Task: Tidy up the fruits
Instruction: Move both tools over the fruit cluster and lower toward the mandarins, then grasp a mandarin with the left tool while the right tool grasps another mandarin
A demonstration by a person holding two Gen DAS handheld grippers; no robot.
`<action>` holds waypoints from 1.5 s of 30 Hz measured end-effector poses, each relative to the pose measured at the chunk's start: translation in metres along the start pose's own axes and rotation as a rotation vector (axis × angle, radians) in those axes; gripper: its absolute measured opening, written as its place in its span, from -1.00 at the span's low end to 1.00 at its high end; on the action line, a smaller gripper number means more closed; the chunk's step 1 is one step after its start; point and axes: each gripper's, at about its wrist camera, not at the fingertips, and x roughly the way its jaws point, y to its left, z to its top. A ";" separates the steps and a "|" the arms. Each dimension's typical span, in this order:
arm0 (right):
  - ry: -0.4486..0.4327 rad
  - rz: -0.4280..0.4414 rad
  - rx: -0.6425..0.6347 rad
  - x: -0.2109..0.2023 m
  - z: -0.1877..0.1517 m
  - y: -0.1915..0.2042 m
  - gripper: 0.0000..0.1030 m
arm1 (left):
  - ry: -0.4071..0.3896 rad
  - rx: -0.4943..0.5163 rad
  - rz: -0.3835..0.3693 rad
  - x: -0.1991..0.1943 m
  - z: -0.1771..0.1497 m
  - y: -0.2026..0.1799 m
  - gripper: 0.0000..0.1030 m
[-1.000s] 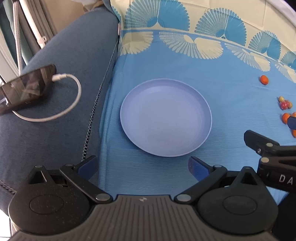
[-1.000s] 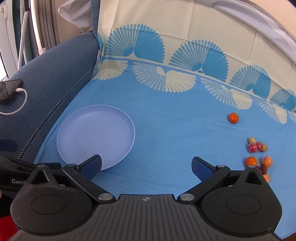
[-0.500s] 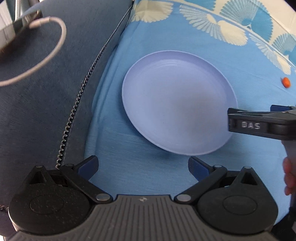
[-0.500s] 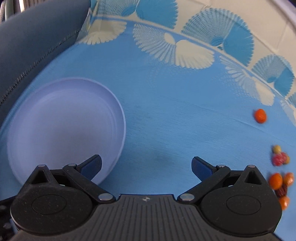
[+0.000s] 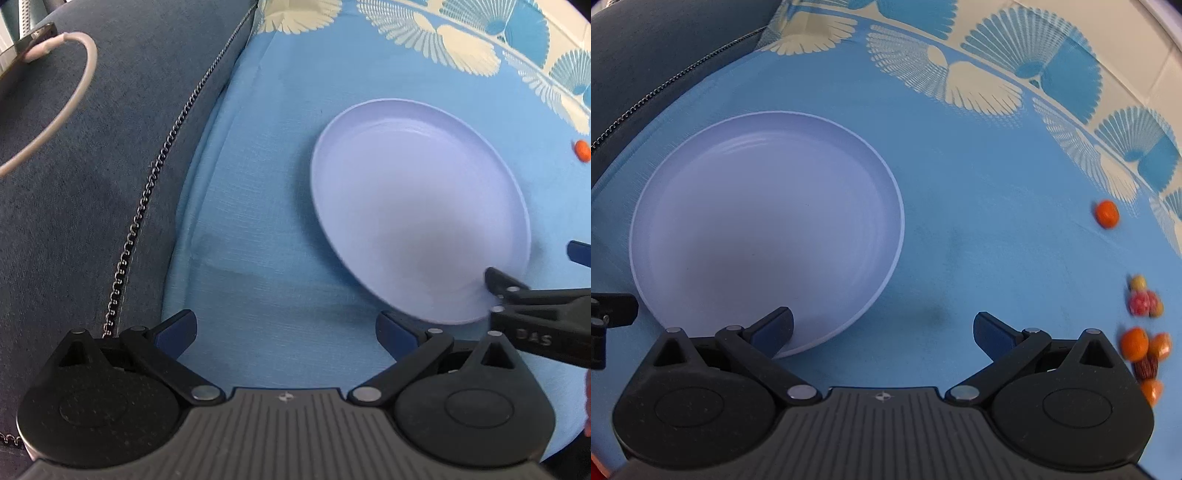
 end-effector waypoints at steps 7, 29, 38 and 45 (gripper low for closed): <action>-0.038 0.026 0.066 -0.027 -0.009 -0.012 0.99 | -0.040 0.045 -0.006 -0.018 -0.011 -0.008 1.00; -0.081 -0.318 0.718 -0.046 -0.139 -0.266 0.97 | -0.174 0.644 -0.305 -0.035 0.032 -0.342 1.00; 0.001 -0.196 0.733 0.002 -0.132 -0.285 0.84 | -0.039 0.638 -0.375 0.015 0.051 -0.416 0.95; -0.003 -0.264 0.763 0.013 -0.127 -0.285 0.54 | 0.036 0.562 -0.428 0.034 0.061 -0.433 0.64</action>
